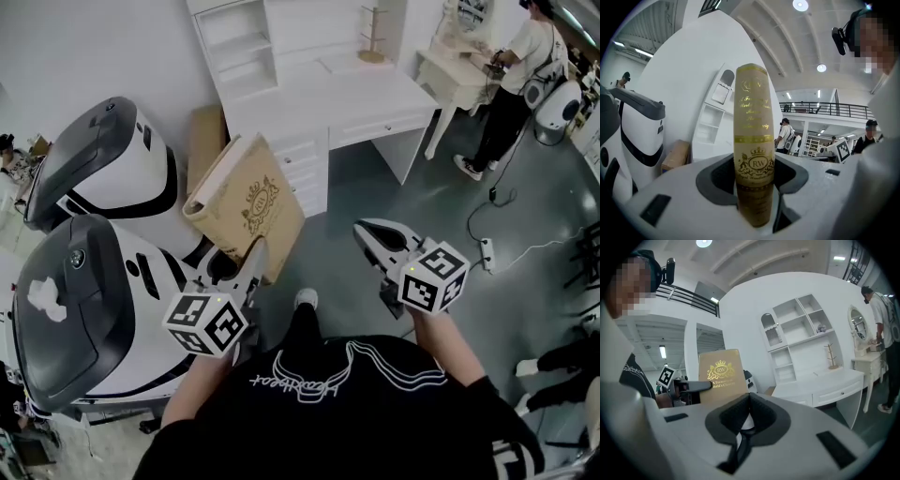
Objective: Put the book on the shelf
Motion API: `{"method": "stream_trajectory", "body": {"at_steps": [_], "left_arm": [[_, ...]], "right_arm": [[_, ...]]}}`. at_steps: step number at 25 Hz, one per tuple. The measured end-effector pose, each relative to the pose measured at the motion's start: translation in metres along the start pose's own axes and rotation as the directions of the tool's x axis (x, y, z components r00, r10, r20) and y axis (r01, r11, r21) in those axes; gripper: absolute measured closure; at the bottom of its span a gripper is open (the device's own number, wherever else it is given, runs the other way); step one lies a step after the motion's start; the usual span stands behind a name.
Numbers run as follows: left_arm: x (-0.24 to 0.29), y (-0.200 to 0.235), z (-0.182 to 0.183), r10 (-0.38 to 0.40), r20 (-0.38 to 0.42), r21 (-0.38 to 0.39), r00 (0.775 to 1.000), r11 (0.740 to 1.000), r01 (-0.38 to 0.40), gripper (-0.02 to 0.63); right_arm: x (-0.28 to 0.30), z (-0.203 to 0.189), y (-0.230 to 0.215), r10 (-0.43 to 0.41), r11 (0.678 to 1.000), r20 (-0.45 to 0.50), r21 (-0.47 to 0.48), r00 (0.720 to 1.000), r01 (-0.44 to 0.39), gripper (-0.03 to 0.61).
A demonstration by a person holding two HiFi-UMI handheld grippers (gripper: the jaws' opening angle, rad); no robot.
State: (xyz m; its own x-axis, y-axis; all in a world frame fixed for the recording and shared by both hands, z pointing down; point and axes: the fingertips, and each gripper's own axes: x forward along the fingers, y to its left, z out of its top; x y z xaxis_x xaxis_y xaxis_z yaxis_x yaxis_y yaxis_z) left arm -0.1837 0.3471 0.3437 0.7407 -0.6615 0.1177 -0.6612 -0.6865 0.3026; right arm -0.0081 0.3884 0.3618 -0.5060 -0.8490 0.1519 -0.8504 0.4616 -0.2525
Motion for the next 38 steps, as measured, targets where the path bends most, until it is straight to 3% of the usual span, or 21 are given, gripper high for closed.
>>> {"method": "stream_trajectory", "body": {"at_steps": [4,11,18,26,31,38], "left_arm": [[0.007,0.006,-0.002,-0.004,0.005,-0.043,1.000,0.999,0.004,0.414],[0.031,0.042,0.004,0.028,0.028,-0.045,0.999,0.999,-0.027,0.414],[0.080,0.082,0.000,0.036,0.032,-0.044,0.999,0.998,-0.034,0.414],[0.175,0.147,0.012,0.033,-0.012,-0.060,0.999,0.998,-0.034,0.414],[0.251,0.214,0.043,0.043,-0.053,-0.060,0.998,0.997,-0.047,0.414],[0.337,0.289,0.091,0.043,-0.041,-0.047,0.998,0.998,-0.045,0.414]], "right_arm": [[0.011,-0.001,-0.010,0.002,1.000,-0.020,0.028,1.000,-0.001,0.574],[0.053,0.008,-0.025,0.032,0.999,-0.038,-0.013,0.999,-0.033,0.573],[0.102,0.002,-0.068,0.034,0.999,-0.044,-0.008,0.998,-0.035,0.572],[0.185,0.017,-0.149,0.017,0.999,-0.054,0.042,0.998,-0.015,0.572],[0.267,0.046,-0.202,0.011,0.997,-0.058,0.072,0.998,-0.006,0.572],[0.361,0.081,-0.260,0.009,0.997,-0.067,0.075,0.998,-0.004,0.573]]}}
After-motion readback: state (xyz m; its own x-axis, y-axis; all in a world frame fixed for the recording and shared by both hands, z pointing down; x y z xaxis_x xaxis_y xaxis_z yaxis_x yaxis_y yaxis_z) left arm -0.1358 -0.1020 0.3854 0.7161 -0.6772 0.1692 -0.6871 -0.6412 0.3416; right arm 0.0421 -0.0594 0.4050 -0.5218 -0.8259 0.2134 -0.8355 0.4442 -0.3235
